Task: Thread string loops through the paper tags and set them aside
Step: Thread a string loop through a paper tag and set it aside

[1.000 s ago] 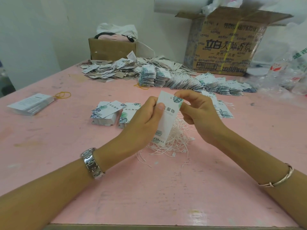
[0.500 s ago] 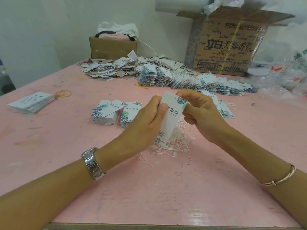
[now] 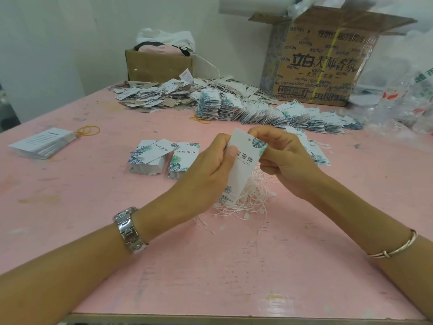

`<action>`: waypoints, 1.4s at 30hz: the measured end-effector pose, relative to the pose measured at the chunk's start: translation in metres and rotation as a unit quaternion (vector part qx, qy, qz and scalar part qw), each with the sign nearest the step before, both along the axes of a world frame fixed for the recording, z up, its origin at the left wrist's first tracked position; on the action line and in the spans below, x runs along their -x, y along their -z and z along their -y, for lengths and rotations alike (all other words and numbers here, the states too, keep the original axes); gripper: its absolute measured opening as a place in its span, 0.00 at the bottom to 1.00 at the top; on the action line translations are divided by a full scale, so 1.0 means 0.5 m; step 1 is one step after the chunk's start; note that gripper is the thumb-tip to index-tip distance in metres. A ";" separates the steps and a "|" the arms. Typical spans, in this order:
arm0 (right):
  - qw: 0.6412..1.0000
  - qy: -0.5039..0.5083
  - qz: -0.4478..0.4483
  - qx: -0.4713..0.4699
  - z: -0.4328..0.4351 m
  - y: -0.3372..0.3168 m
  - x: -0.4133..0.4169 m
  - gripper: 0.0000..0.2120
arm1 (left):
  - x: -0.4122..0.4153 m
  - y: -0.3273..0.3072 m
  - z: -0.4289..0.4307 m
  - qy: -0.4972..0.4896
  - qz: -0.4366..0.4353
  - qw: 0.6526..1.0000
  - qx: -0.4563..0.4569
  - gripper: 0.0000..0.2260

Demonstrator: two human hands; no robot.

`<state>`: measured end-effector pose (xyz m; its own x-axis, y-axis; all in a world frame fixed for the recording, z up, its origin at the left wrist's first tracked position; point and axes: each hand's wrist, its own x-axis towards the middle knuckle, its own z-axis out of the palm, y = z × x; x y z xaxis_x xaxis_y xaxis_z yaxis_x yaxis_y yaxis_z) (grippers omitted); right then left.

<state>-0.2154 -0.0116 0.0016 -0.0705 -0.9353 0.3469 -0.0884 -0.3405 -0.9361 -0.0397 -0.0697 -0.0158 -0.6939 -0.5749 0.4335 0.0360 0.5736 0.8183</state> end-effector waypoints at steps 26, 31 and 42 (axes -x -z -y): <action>0.996 0.034 -0.065 0.042 0.003 0.011 0.005 0.06 | -0.007 0.000 0.003 -0.135 -0.120 0.979 0.099 0.04; 0.992 0.029 -0.106 0.064 -0.002 0.008 -0.004 0.07 | -0.006 0.001 0.006 -0.153 -0.113 0.976 0.108 0.04; 0.973 0.124 -0.177 -0.085 0.000 -0.022 0.066 0.12 | -0.011 -0.001 0.010 -0.220 -0.068 0.969 0.092 0.04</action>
